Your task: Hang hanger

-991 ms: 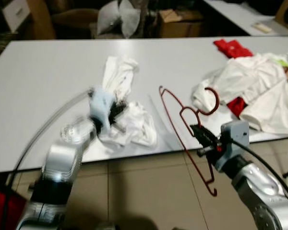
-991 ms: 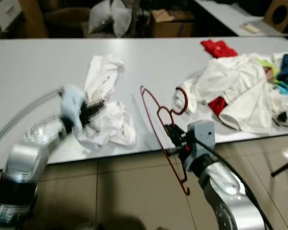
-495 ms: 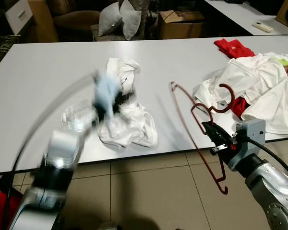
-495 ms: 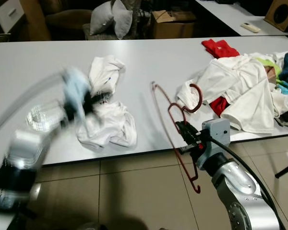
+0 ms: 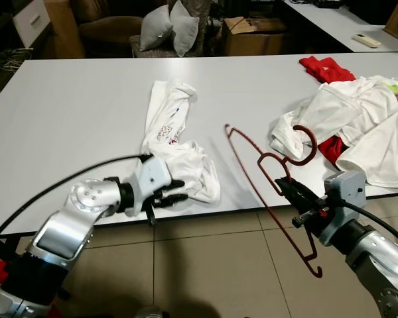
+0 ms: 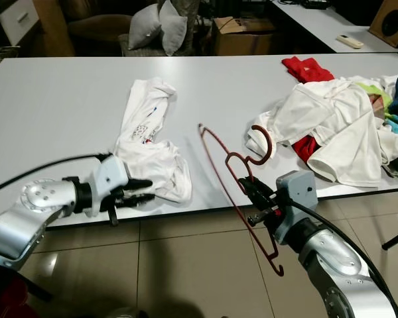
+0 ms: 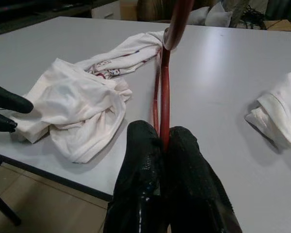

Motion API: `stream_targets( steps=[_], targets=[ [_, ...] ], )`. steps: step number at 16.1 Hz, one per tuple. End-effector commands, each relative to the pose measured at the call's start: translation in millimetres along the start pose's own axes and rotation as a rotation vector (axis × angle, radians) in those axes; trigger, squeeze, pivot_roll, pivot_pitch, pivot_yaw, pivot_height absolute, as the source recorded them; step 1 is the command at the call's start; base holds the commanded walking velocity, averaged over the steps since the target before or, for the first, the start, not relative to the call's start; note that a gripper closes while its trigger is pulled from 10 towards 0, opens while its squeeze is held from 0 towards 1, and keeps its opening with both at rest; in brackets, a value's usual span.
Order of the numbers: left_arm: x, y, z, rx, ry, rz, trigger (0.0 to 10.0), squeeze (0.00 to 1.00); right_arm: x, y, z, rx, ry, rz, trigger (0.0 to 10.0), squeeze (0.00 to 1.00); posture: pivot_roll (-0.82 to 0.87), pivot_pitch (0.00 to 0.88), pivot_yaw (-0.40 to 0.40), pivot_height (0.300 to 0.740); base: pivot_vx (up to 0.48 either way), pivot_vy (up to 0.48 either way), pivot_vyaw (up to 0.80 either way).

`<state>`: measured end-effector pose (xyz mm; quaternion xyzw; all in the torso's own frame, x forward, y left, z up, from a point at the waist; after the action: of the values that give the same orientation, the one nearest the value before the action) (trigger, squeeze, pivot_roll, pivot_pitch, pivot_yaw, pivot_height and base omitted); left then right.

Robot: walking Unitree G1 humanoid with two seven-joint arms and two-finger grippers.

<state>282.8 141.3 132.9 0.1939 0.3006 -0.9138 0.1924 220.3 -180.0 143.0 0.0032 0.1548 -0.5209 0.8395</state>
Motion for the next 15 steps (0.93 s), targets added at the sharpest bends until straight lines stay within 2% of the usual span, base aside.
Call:
stream_targets(
  steps=[1, 2, 3, 8, 9, 10, 12, 13, 14, 15],
  targets=[
    [1.2, 3.8, -5, -0.042, 0.05, 0.023, 10.0, 1.0, 1.1, -1.6, -2, 0.002, -0.019, -0.035, 10.0, 0.0, -0.03, 0.029, -0.003, 0.74, 0.0, 0.0, 0.0],
    [1.0, 5.1, -7, -0.055, 0.061, 0.035, 10.0, 1.0, 1.7, -1.7, -3, 0.004, -0.022, -0.047, 10.0, 0.0, -0.03, 0.029, -0.003, 0.74, 0.0, 0.0, 0.0],
    [5.9, 7.9, -15, -0.109, 0.079, 0.036, 10.0, 0.0, 9.7, -2.5, -11, -0.007, -0.045, -0.148, 10.0, 0.0, -0.04, 0.031, 0.006, 0.74, 0.0, 0.0, 0.0],
    [12.2, 15.8, -27, -0.157, 0.068, 0.111, 10.0, 0.0, 17.2, -8.1, -18, 0.048, -0.025, -0.284, 10.0, 0.0, -0.06, 0.033, 0.013, 0.74, 0.0, 0.0, 0.0],
    [10.0, 18.2, -29, -0.164, 0.081, 0.16, 6.3, 0.0, 20.6, -10.2, -19, 0.067, -0.024, -0.32, 10.0, 0.0, -0.06, 0.035, 0.014, 0.74, 0.0, 0.0, 0.0],
    [9.2, 19.3, -29, -0.164, 0.092, 0.177, 4.3, 0.0, 22.0, -11.6, -20, 0.071, -0.017, -0.333, 10.0, 0.0, -0.07, 0.036, 0.015, 0.74, 0.0, 0.0, 0.0],
    [8.7, 20.2, -32, -0.181, 0.118, 0.191, 3.3, 0.0, 21.9, -12.9, -21, 0.077, -0.012, -0.34, 10.0, 0.0, -0.07, 0.038, 0.017, 0.74, 0.0, 0.0, 0.0],
    [8.8, 20.7, -34, -0.193, 0.137, 0.2, 1.4, 0.0, 21.0, -13.4, -21, 0.082, -0.011, -0.34, 10.0, 0.0, -0.07, 0.041, 0.019, 0.74, 0.0, 0.0, 0.0],
    [7.9, 20.7, -35, -0.194, 0.14, 0.212, 0.0, 0.0, 20.0, -13.7, -21, 0.088, -0.011, -0.338, 10.0, 0.0, -0.07, 0.043, 0.02, 0.74, 0.0, 0.0, 0.0],
    [5.2, 20.6, -35, -0.186, 0.137, 0.235, 0.0, 0.0, 18.6, -13.1, -22, 0.094, -0.009, -0.334, 10.0, 0.0, -0.07, 0.045, 0.02, 0.74, 0.0, 0.0, 0.0]
  ],
)
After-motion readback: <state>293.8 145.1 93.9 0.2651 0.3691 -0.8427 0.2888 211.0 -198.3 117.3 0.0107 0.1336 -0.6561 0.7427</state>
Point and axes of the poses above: a point about 5 cm out from each wrist's last joint towards the gripper, its own y axis pointing out of the wrist towards the gripper, its own z axis along the axis of the wrist's last joint, x = y × z, the point moved 1 cm from there along y, pointing out of the wrist towards the gripper, and after that the axes turned 13 degrees about y, right-handed, at the moved point
